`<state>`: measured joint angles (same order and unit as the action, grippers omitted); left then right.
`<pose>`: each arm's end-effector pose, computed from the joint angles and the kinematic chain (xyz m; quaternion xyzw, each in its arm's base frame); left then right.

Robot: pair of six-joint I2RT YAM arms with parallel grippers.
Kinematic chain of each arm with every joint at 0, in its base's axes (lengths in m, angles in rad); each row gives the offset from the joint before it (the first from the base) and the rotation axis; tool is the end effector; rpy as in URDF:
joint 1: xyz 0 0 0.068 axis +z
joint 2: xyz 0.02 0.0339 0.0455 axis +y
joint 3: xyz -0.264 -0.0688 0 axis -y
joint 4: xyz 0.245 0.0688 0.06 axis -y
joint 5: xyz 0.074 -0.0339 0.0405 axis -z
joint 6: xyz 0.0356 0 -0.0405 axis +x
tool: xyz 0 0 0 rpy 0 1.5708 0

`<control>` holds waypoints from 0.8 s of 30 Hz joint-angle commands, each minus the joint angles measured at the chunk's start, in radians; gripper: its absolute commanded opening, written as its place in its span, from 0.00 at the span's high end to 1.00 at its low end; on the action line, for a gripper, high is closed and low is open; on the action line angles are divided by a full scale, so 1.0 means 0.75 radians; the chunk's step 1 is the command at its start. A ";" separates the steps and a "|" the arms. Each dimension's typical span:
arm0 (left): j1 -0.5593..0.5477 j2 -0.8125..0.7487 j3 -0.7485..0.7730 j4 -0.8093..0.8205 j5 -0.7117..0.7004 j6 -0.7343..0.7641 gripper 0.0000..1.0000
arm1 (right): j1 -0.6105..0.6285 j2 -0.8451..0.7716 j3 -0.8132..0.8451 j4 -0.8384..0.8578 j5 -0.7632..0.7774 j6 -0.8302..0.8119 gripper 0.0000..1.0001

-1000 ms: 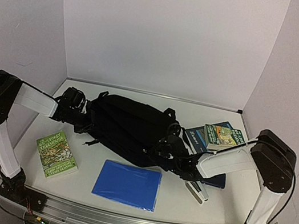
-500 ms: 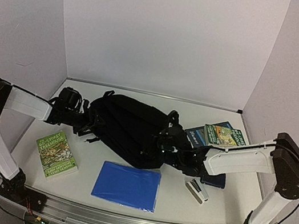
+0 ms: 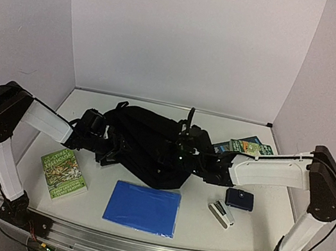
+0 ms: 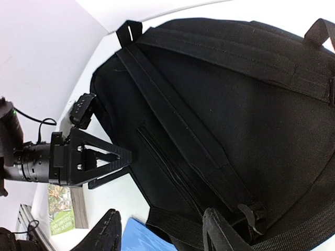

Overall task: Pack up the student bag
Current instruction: Unzip the student bag at the center of the board.

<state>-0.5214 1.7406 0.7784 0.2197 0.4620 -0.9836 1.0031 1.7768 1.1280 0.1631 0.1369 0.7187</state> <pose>0.2799 -0.1791 0.1354 -0.1144 0.8886 -0.4207 0.1427 0.2203 0.3364 0.2207 -0.0861 0.8508 0.3525 0.3801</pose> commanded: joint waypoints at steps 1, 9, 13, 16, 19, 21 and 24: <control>-0.010 0.052 0.058 0.076 0.043 -0.038 0.22 | -0.004 0.050 0.057 -0.028 -0.056 -0.083 0.47; -0.010 0.111 0.043 0.107 0.019 -0.048 0.54 | -0.004 0.190 0.201 -0.136 -0.207 -0.304 0.52; -0.009 0.122 0.010 0.107 0.006 -0.041 0.71 | -0.006 0.272 0.307 -0.262 -0.134 -0.375 0.53; -0.009 0.132 -0.004 0.114 -0.001 -0.039 0.76 | -0.011 0.329 0.382 -0.338 -0.088 -0.429 0.53; -0.008 0.138 -0.009 0.120 -0.005 -0.038 0.83 | -0.017 0.389 0.461 -0.427 -0.057 -0.482 0.51; -0.009 0.139 -0.013 0.127 -0.006 -0.039 0.87 | -0.020 0.423 0.504 -0.463 -0.024 -0.510 0.50; -0.010 0.145 -0.017 0.134 -0.002 -0.037 0.92 | -0.026 0.467 0.550 -0.477 -0.002 -0.530 0.49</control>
<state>-0.5293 1.8229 0.7853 0.3167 0.4766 -1.0217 0.9930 2.0844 1.4698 -0.1290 0.0741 0.3832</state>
